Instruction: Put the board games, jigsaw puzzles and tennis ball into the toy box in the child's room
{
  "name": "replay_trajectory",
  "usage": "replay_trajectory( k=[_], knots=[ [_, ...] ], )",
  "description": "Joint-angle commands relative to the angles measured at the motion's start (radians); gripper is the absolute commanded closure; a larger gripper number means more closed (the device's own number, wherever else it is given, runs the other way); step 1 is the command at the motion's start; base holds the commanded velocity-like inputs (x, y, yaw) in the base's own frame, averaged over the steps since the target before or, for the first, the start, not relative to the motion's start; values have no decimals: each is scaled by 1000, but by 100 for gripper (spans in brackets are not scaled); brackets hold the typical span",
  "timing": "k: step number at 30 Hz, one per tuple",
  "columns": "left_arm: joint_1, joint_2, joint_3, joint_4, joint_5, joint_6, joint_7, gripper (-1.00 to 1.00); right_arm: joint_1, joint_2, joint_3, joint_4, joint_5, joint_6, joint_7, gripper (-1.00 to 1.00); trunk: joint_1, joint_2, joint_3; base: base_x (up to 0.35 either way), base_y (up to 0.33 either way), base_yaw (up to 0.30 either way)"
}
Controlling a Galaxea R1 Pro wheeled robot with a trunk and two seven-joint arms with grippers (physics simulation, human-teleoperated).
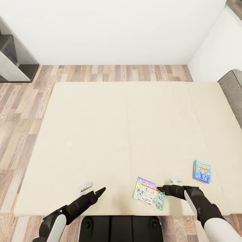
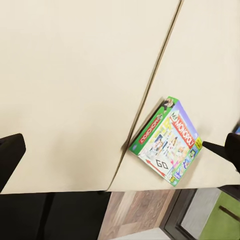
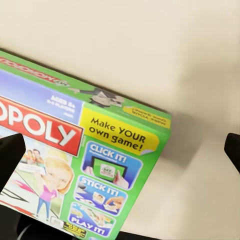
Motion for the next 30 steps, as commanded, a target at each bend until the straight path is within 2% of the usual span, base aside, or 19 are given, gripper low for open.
replay_trajectory(
  k=[1, 30],
  knots=[
    [0, -1, 1, -1, 3, 6, -2, -100, -1, 1, -3, 0, 2, 3, 5, -100, 1, -2, -1, 0, 0, 0],
    [1, -1, 2, -2, 3, 6, -5, -100, -7, 3, 0, 7, -1, -15, 7, -100, 1, -2, -1, 0, 0, 0]
  ],
)
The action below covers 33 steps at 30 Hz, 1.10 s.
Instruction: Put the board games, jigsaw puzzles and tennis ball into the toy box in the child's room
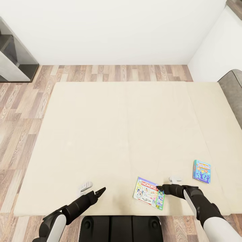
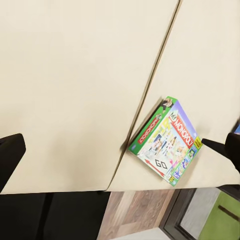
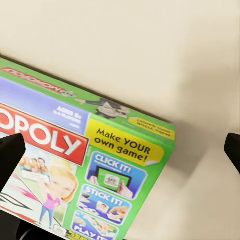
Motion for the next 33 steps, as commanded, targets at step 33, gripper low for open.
replay_trajectory(
  k=[33],
  knots=[
    [0, -1, 1, 0, 3, 6, 0, -100, -6, 1, -3, -1, 0, 6, 8, -100, 1, -2, -1, 0, 0, 0]
  ],
)
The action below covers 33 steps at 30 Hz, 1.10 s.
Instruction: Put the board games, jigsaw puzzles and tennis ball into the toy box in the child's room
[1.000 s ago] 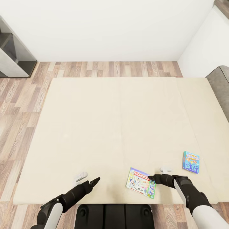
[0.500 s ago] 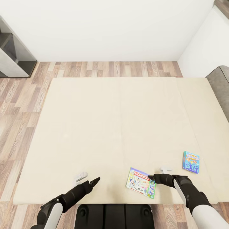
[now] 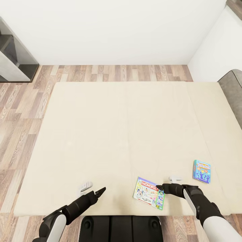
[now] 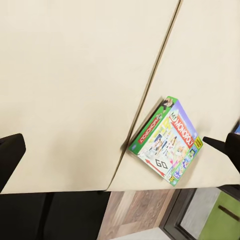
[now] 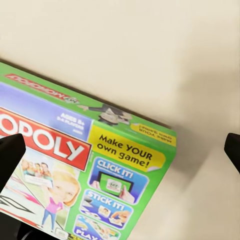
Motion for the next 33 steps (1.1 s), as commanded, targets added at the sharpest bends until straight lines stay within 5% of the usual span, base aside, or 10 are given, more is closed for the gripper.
replay_trajectory(
  k=[1, 33],
  knots=[
    [0, -1, 1, -1, 3, 6, -1, -100, 0, 0, -3, -1, 1, 6, 5, -100, 1, -2, -1, 0, 0, 0],
    [0, -1, 1, -1, 3, 6, -2, -100, -15, -1, -3, 49, -4, 7, 11, -100, 1, -2, -1, 0, 84, 0]
  ],
)
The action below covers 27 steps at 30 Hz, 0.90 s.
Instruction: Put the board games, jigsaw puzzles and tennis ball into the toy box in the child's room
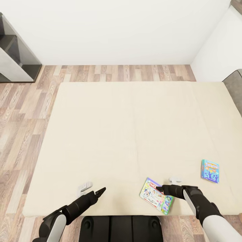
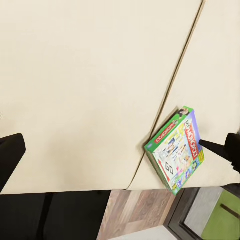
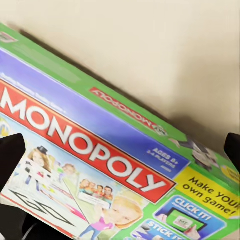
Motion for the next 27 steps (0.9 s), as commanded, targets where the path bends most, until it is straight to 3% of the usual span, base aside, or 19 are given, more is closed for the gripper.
replay_trajectory(
  k=[1, 27],
  knots=[
    [0, -1, 1, -1, 3, 6, -1, -100, -3, 0, -4, 4, 0, 6, 5, -100, 1, -2, -1, 0, 15, 0],
    [0, -1, 1, -1, 3, 6, -1, -100, -16, -5, -4, 23, -4, 4, 14, -100, 1, -2, -1, 0, 4, 0]
  ],
)
